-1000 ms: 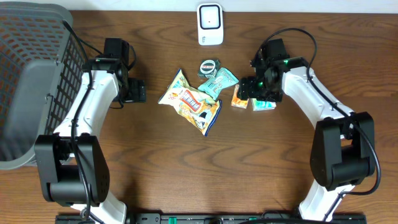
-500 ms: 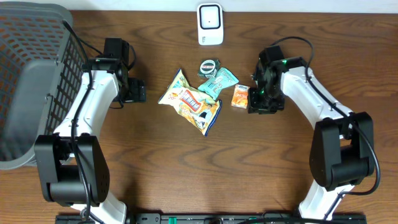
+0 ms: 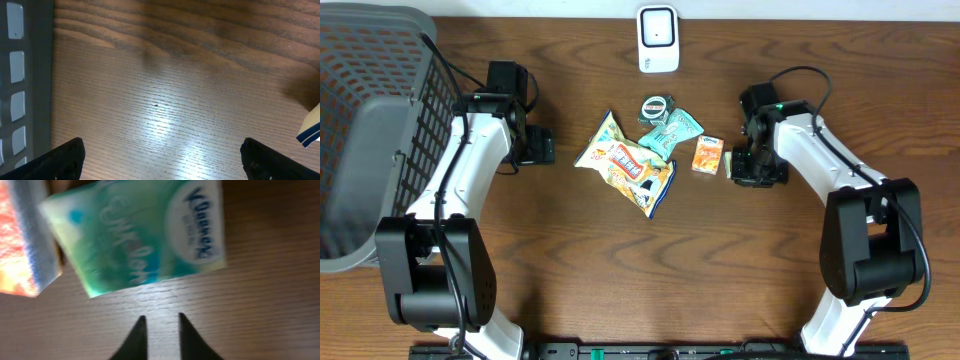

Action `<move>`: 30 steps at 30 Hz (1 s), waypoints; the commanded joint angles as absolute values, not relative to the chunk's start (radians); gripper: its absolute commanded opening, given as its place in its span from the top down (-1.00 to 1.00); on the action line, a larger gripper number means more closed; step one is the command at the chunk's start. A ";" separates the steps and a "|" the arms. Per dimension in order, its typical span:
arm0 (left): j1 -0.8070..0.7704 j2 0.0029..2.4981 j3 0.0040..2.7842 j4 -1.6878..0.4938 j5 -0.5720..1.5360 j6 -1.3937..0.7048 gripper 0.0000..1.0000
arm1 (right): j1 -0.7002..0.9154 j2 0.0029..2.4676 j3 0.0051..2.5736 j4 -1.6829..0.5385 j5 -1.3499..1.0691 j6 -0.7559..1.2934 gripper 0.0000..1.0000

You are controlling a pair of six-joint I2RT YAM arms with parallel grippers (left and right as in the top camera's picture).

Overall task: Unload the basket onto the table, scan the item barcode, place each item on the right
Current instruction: 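Grasp the white-blue tissue pack and slide it beside the orange pack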

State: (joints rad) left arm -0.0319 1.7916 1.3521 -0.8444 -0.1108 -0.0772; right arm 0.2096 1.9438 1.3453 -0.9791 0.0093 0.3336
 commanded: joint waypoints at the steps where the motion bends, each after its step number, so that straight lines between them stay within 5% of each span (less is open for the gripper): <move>1: -0.031 1.792 1.349 -0.848 -0.117 -0.072 -0.95 | 0.177 1.936 1.340 -0.980 0.064 0.348 0.82; 4: -0.031 1.792 1.349 -0.848 -0.117 -0.072 -0.96 | 0.149 1.936 1.340 -0.975 0.080 0.348 0.98; 30: -0.031 1.792 1.349 -0.848 -0.117 -0.072 -0.95 | 0.120 1.936 1.253 -0.641 0.072 0.358 0.98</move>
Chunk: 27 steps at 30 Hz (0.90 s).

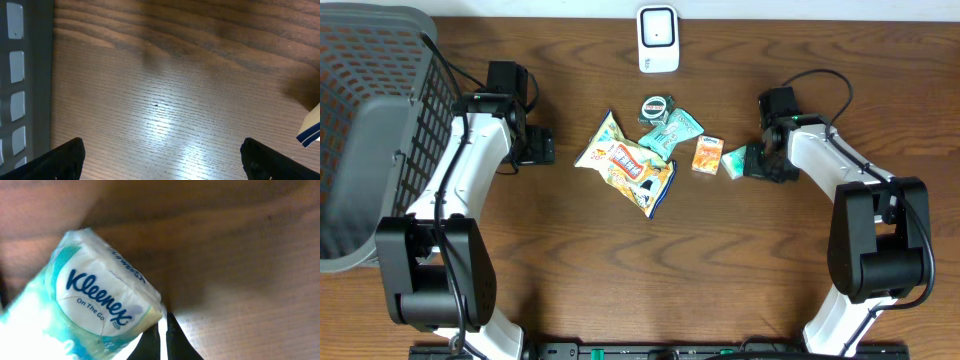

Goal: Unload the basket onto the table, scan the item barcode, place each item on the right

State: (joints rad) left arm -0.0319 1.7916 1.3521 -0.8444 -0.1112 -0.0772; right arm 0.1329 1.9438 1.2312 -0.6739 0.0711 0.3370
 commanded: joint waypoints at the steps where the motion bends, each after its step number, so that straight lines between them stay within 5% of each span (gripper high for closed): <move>1: -0.031 1.792 1.349 -0.848 -0.117 -0.072 -0.95 | 0.117 1.936 1.261 -0.629 0.072 0.381 0.98; 7: -0.031 1.792 1.349 -0.848 -0.117 -0.072 -0.96 | 0.112 1.936 1.280 -0.495 -0.111 0.389 0.81; 12: -0.031 1.792 1.349 -0.848 -0.117 -0.072 -0.96 | 0.101 1.935 1.366 -0.601 -0.170 0.336 0.70; 14: -0.031 1.792 1.349 -0.848 -0.117 -0.072 -0.96 | 0.099 1.935 1.420 -0.686 -0.193 0.300 0.36; 17: -0.031 1.792 1.349 -0.848 -0.117 -0.072 -0.96 | 0.098 1.935 1.469 -0.798 -0.191 0.254 -0.42; 21: -0.031 1.792 1.349 -0.848 -0.117 -0.072 -0.96 | 0.095 1.936 1.457 -0.796 -0.191 0.253 -0.91; 27: -0.031 1.792 1.349 -0.848 -0.117 -0.072 -0.95 | 0.104 1.937 1.443 -0.801 -0.151 0.253 -0.99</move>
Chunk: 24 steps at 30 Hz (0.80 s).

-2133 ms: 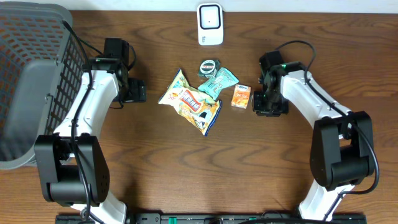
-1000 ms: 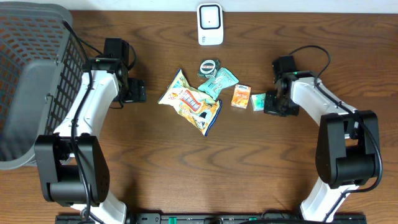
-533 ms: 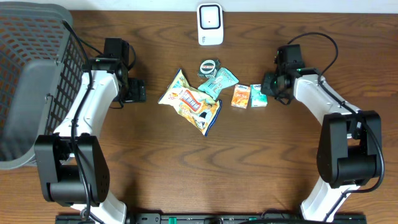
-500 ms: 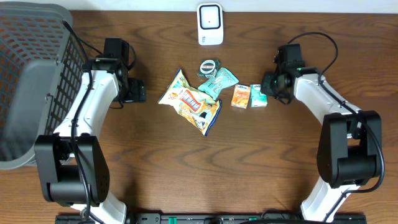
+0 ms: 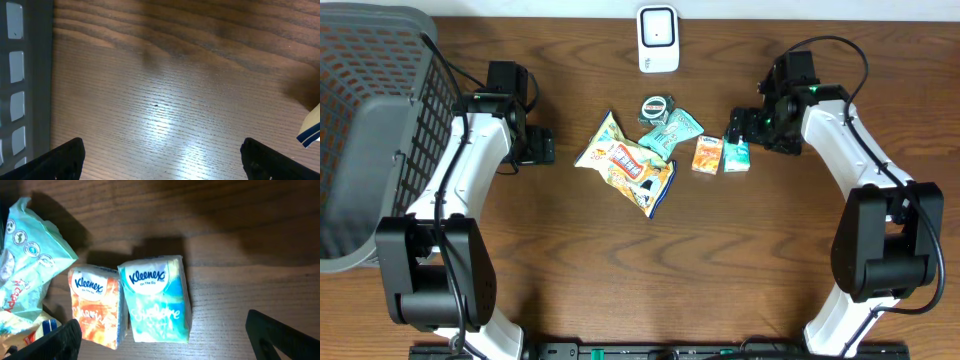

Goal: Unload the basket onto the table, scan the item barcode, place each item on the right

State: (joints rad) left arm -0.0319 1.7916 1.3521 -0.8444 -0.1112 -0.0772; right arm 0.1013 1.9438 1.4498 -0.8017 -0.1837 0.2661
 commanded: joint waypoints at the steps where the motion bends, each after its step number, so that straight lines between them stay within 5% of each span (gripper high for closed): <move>1: -0.031 1.792 1.349 -0.848 -0.117 -0.072 -0.95 | 0.103 1.937 1.443 -0.798 -0.128 0.253 -0.98; 14: -0.031 1.792 1.349 -0.848 -0.117 -0.072 -0.96 | 0.095 1.943 1.337 -0.646 -0.194 0.070 -0.87; 19: -0.031 1.792 1.349 -0.848 -0.117 -0.072 -0.95 | 0.093 1.943 1.337 -0.675 -0.194 0.073 -0.50; 24: -0.031 1.792 1.349 -0.848 -0.117 -0.072 -0.96 | 0.093 1.943 1.337 -0.695 -0.194 0.069 -0.57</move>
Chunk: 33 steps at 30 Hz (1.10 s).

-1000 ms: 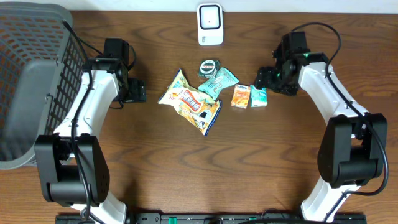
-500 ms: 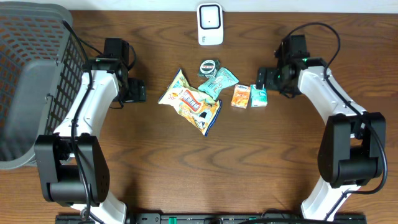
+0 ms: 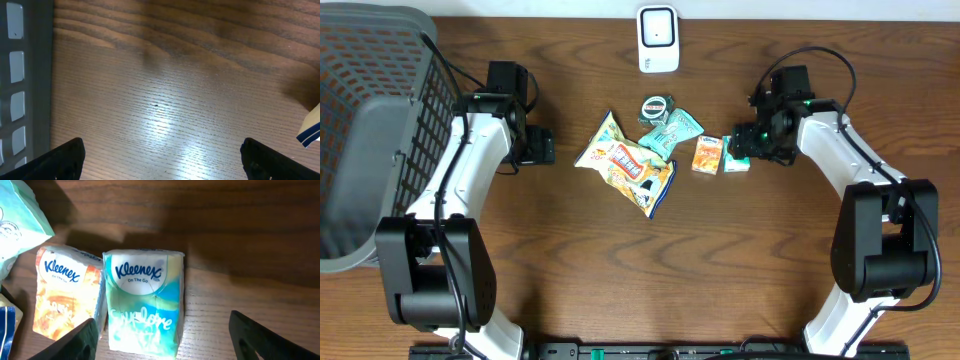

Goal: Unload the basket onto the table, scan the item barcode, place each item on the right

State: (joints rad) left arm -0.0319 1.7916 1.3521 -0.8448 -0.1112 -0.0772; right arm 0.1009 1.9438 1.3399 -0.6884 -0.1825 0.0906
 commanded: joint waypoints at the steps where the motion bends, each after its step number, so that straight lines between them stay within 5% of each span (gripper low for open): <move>1: -0.031 1.792 1.349 -0.848 -0.117 -0.072 -0.95 | 0.091 1.943 1.337 -0.688 -0.193 0.052 -0.58; 8: -0.031 1.792 1.349 -0.848 -0.117 -0.072 -0.96 | 0.045 1.943 1.337 -0.646 -0.215 0.046 -0.78; 16: -0.031 1.792 1.349 -0.848 -0.117 -0.072 -0.96 | 0.003 1.950 1.336 -0.634 -0.422 -0.042 -0.72; 23: -0.031 1.792 1.349 -0.848 -0.117 -0.072 -0.96 | -0.027 1.992 1.335 -0.632 -0.521 -0.042 -0.27; 33: -0.031 1.792 1.349 -0.848 -0.117 -0.072 -0.96 | -0.105 2.127 1.335 -0.617 -0.717 -0.043 -0.07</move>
State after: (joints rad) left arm -0.0319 1.7916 1.3521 -0.8448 -0.1112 -0.0776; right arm -0.0795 2.0842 1.3396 -0.6178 -0.6498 -0.0345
